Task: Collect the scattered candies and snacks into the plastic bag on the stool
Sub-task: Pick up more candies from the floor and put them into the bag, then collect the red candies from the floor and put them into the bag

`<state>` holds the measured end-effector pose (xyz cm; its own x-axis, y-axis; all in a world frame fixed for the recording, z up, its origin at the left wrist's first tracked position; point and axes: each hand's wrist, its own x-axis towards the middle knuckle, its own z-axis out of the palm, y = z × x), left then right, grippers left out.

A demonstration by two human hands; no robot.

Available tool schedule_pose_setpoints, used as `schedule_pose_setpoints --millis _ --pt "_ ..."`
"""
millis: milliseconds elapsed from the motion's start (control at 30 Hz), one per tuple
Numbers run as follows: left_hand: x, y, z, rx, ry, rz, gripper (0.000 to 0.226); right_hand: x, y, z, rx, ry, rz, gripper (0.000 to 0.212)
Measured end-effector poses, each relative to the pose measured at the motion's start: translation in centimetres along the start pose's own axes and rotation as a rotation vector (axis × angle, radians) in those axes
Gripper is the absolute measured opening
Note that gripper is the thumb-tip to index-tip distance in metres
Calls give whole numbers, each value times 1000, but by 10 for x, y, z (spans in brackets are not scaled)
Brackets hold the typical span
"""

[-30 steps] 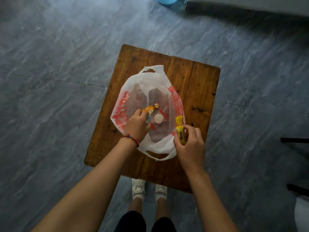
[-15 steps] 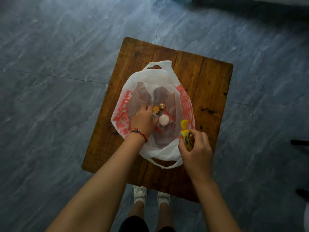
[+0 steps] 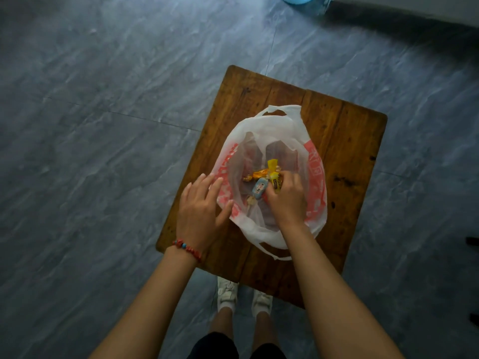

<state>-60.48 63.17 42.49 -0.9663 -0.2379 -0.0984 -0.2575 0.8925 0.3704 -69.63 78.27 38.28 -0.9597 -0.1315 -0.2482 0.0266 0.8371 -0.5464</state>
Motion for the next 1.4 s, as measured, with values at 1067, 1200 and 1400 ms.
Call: schedule_pose_setpoints --millis 1067,1200,1400 --pt "-122 -20 -126 4 -16 -226 68 -112 -73 -110 -252 -30 -366 54" --pt "-161 -17 -144 6 11 -346 71 -127 -95 -120 -247 -81 -507 52" --pt "-223 -3 -156 -40 131 -582 75 -148 -123 -131 -238 -189 -721 50"
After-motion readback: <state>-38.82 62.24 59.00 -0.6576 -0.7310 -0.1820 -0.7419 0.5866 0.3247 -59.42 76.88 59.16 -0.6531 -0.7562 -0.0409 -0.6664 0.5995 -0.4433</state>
